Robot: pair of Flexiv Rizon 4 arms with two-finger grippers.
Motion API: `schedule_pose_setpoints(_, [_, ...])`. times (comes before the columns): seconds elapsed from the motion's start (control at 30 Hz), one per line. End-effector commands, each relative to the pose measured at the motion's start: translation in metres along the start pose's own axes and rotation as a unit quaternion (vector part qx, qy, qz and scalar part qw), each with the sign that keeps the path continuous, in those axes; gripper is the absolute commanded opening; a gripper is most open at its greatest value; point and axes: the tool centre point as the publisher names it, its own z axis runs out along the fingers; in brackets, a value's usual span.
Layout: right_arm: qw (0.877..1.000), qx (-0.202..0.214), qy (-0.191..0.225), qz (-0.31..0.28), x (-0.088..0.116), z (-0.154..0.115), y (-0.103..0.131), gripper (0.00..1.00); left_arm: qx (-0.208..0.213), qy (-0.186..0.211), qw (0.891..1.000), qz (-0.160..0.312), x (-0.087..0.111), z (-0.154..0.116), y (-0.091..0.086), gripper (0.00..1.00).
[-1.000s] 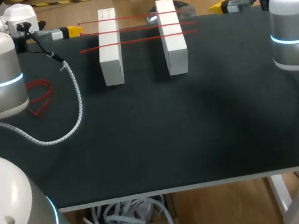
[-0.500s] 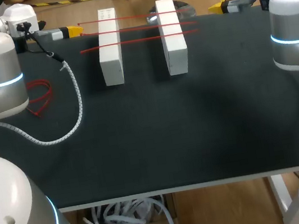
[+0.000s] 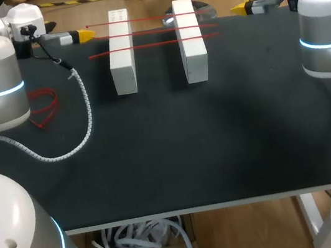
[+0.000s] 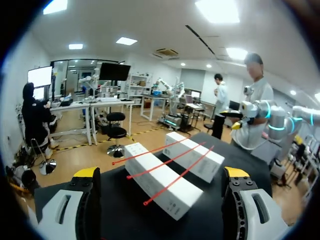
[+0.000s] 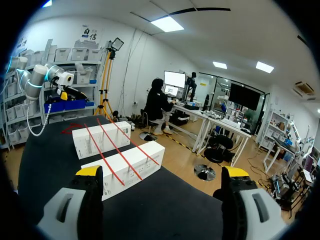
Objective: Grab the tape and strap the tape.
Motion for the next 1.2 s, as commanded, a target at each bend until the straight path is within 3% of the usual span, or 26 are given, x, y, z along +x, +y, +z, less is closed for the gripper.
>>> schedule_pose_setpoints(0.03, [1.000,0.000,0.000,0.000,0.000,0.000,0.000,1.00,-0.008,0.061,0.998,0.023,-0.007,-0.008,0.013,1.00])
schedule_pose_setpoints(0.23, [1.000,0.000,0.000,0.000,0.000,0.000,0.000,1.00,-0.011,0.086,0.995,0.054,-0.010,-0.004,0.036,0.96])
schedule_pose_setpoints(0.27, [1.000,0.000,0.000,0.000,0.000,0.000,0.000,1.00,-0.009,0.090,0.994,0.054,-0.011,-0.004,0.038,0.69])
schedule_pose_setpoints(0.3, [1.000,0.000,0.000,0.000,0.000,0.000,0.000,1.00,-0.009,0.095,0.994,0.053,-0.011,-0.004,0.040,0.64])
schedule_pose_setpoints(0.33, [1.000,0.000,0.000,0.000,0.000,0.000,0.000,1.00,-0.008,0.097,0.994,0.056,-0.012,-0.003,0.042,0.49])
schedule_pose_setpoints(0.37, [1.000,0.000,0.000,0.000,0.000,0.000,0.000,1.00,-0.010,0.102,0.993,0.060,-0.012,-0.002,0.043,0.40])
schedule_pose_setpoints(0.4, [1.000,0.000,0.000,0.000,0.000,0.000,0.000,1.00,-0.005,0.110,0.992,0.060,-0.012,-0.001,0.043,0.38])
schedule_pose_setpoints(0.47, [1.000,0.000,0.000,0.000,0.000,0.000,0.000,1.00,-0.002,0.119,0.991,0.059,-0.011,0.001,0.044,0.53])
schedule_pose_setpoints(0.53, [1.000,0.000,0.000,0.000,0.000,0.000,0.000,1.00,0.003,0.131,0.990,0.059,-0.009,0.004,0.044,0.56])
schedule_pose_setpoints(0.57, [1.000,0.000,0.000,0.000,0.000,0.000,0.000,1.00,0.002,0.131,0.990,0.060,-0.009,0.005,0.045,0.66])
schedule_pose_setpoints(0.6, [1.000,0.000,0.000,0.000,0.000,0.000,0.000,1.00,0.005,0.136,0.989,0.059,-0.008,0.007,0.045,0.57])
schedule_pose_setpoints(0.63, [1.000,0.000,0.000,0.000,0.000,0.000,0.000,1.00,0.005,0.138,0.989,0.058,-0.008,0.009,0.046,0.56])
schedule_pose_setpoints(0.67, [1.000,0.000,0.000,0.000,0.000,0.000,0.000,1.00,0.007,0.151,0.987,0.058,-0.007,0.010,0.047,0.65])
schedule_pose_setpoints(0.73, [1.000,0.000,0.000,0.000,0.000,0.000,0.000,1.00,0.006,0.160,0.985,0.062,-0.004,0.013,0.049,0.94])
schedule_pose_setpoints(0.8, [1.000,0.000,0.000,0.000,0.000,0.000,0.000,1.00,0.006,0.169,0.983,0.068,-0.002,0.017,0.052,0.46])
schedule_pose_setpoints(0.9, [1.000,0.000,0.000,0.000,0.000,0.000,0.000,1.00,0.009,0.187,0.980,0.067,0.000,0.021,0.055,0.36])
schedule_pose_setpoints(1.03, [1.000,0.000,0.000,0.000,0.000,0.000,0.000,1.00,0.011,0.200,0.977,0.073,0.001,0.029,0.058,0.37])
schedule_pose_setpoints(1.13, [1.000,0.000,0.000,0.000,0.000,0.000,0.000,1.00,0.014,0.210,0.975,0.073,0.001,0.035,0.058,0.45])
schedule_pose_setpoints(1.2, [1.000,0.000,0.000,0.000,0.000,0.000,0.000,1.00,0.021,0.219,0.973,0.073,0.000,0.038,0.058,0.36])
